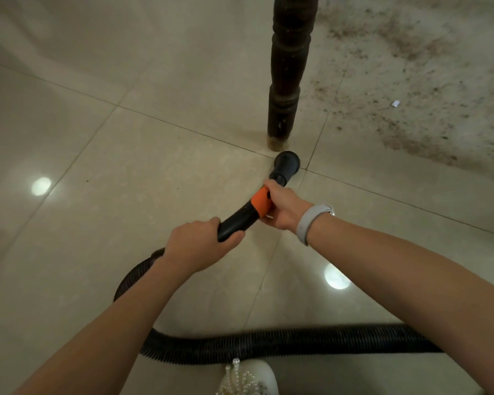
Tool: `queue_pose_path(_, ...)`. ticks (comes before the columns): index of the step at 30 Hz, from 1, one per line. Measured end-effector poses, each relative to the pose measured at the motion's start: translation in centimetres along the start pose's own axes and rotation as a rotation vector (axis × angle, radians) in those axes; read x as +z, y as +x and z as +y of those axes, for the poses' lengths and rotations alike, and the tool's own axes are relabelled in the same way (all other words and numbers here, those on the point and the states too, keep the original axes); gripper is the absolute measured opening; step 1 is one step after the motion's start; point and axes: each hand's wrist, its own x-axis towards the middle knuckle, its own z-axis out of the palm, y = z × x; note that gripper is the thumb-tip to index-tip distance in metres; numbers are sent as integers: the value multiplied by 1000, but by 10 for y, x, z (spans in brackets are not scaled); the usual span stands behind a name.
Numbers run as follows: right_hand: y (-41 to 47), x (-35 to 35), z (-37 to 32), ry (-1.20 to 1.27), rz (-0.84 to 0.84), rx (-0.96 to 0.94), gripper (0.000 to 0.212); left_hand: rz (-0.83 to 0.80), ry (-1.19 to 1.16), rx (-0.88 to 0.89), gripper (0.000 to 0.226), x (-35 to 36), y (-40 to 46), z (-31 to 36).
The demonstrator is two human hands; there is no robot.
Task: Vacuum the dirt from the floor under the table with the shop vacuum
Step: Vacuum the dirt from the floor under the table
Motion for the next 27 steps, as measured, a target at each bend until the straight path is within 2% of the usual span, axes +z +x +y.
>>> queue_pose_path(3,-4,11,8,-159,-44,66,29,16,-67,9,44,4,6,7)
queue_pose_path(6,-2,15,22,-349,-96,55,37,10,-161,8,46,10,3,-1)
queue_pose_path(10,4,2,42,-753,16,-161,43,-26,-338,-61,47,13,-10,-38)
queue_pose_path(13,14,-16,58,-1177,113,-375,37,-47,-474,-139,44,18,-29,-64)
queue_pose_path(15,18,-24,67,-1431,167,-455,41,-43,-554,-188,39,24,-44,-76)
queue_pose_path(21,16,-39,85,-1714,158,-510,53,-3,-663,-266,33,54,-94,-98)
queue_pose_path(27,10,-35,92,-1734,122,-458,53,-22,-661,-268,40,83,-147,-104)
